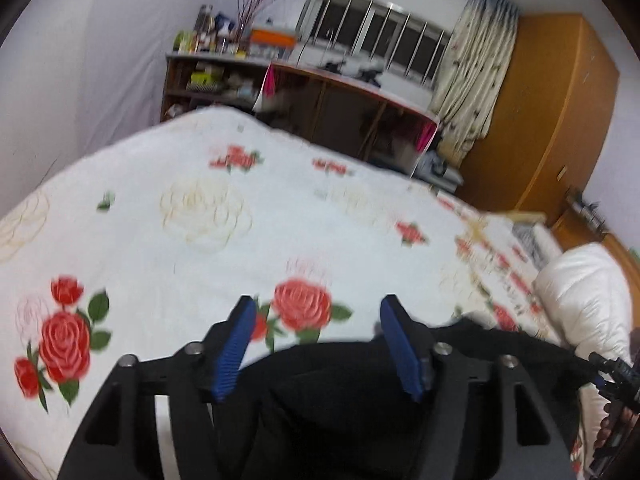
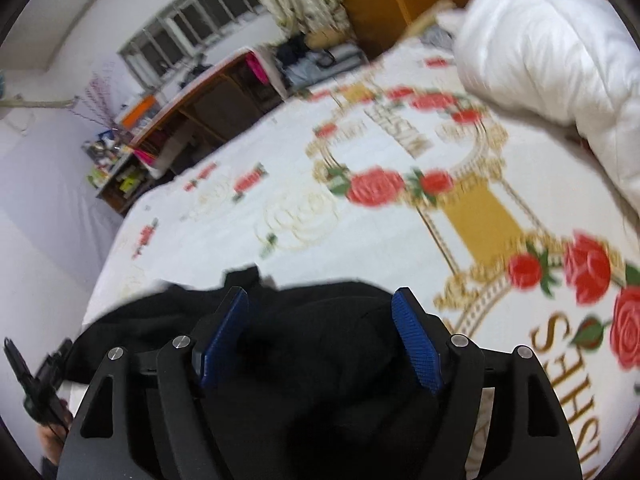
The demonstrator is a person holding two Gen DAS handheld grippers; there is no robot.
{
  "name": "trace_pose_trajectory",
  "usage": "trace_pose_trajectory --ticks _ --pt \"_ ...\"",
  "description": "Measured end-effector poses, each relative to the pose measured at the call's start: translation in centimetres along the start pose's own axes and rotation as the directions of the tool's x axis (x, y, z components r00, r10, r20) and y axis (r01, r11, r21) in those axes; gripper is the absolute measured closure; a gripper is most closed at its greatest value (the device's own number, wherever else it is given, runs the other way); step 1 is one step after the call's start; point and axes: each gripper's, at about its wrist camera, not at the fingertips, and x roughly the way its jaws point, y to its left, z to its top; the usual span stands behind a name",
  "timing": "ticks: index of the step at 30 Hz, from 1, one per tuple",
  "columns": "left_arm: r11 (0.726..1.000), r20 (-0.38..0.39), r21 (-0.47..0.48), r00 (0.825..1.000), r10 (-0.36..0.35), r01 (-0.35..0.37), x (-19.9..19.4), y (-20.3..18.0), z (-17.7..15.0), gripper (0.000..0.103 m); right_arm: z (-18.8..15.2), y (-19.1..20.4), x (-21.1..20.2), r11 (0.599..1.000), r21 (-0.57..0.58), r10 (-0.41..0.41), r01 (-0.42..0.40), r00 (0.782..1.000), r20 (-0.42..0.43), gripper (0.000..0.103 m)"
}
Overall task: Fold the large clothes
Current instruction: 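Lift the hem with both tools and fold it toward the collar, then lay the folded hem onto the coat body with both tools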
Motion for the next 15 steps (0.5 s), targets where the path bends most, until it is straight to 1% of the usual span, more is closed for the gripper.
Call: trace_pose_trajectory --ticks 1,3,5,7,9,12,15 --pt "1.000 0.010 0.006 1.000 0.003 -0.003 -0.4 0.1 0.4 0.035 0.1 0.2 -0.4 1.000 -0.014 0.005 -0.005 1.000 0.011 0.028" --pt "1.000 0.001 0.014 1.000 -0.004 0.004 -0.4 0.4 0.3 0.032 0.1 0.4 -0.4 0.999 -0.040 0.003 -0.003 1.000 0.015 0.028" --pt "1.000 -0.028 0.029 1.000 0.002 -0.001 0.3 0.7 -0.5 0.031 -0.5 0.1 -0.1 0.998 -0.057 -0.003 0.003 1.000 0.006 0.028" --pt "0.999 -0.078 0.042 0.997 0.009 -0.006 1.7 1.2 -1.7 0.030 -1.5 -1.1 1.3 0.999 -0.045 -0.021 0.019 0.999 -0.036 0.028" --pt "0.999 -0.159 0.034 0.987 -0.003 0.008 3.9 1.7 -3.2 0.030 -2.4 -2.1 2.4 0.999 -0.036 -0.033 0.031 0.997 -0.068 0.028" --pt "0.998 -0.277 0.036 0.960 -0.037 0.049 7.3 2.2 -4.9 0.030 -3.1 -3.5 4.5 0.998 -0.048 -0.034 0.029 0.992 -0.123 0.028" --pt "0.996 -0.312 0.056 0.949 -0.051 0.073 9.2 1.8 -5.6 0.030 -2.8 -4.5 6.3 0.999 -0.050 -0.006 -0.002 0.988 -0.156 0.028"
